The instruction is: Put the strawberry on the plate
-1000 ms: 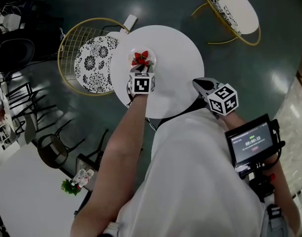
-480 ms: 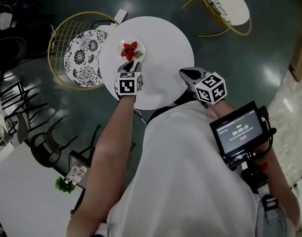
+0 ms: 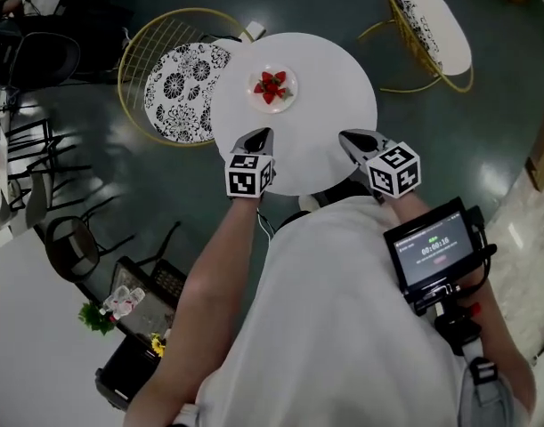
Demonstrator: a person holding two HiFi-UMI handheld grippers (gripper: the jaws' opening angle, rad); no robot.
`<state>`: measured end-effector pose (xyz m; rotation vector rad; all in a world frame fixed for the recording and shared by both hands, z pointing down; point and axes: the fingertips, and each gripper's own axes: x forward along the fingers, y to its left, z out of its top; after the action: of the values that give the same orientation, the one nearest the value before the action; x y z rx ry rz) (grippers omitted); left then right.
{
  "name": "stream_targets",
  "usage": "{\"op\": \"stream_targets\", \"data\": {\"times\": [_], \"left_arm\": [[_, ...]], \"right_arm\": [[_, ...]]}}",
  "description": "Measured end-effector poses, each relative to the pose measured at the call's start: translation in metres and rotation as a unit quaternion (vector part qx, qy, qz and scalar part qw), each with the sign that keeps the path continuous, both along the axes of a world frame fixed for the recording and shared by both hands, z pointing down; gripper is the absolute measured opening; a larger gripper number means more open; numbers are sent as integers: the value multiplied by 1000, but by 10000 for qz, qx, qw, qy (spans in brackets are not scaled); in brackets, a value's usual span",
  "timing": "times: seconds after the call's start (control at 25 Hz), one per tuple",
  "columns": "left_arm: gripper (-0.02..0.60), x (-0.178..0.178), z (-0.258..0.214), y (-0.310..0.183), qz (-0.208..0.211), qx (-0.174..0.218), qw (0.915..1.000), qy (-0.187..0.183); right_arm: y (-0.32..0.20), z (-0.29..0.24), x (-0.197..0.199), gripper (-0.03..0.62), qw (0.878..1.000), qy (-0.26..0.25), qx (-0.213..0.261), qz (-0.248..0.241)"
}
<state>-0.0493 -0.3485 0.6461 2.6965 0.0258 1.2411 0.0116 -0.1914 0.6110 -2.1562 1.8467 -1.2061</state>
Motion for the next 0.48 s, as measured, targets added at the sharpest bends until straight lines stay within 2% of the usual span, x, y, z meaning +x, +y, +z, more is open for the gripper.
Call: {"op": "stream_targets", "data": {"times": [0.24,0.48], "left_arm": [[6,-24,-28,8,-202,-203,9980,558],[6,-58,-53,19,-363,-421,9936,984]], "right_arm": [[-9,-16,8,5,9995,174,267,-52],[-15,-37,-19,5,9985,380,372,-120]]}}
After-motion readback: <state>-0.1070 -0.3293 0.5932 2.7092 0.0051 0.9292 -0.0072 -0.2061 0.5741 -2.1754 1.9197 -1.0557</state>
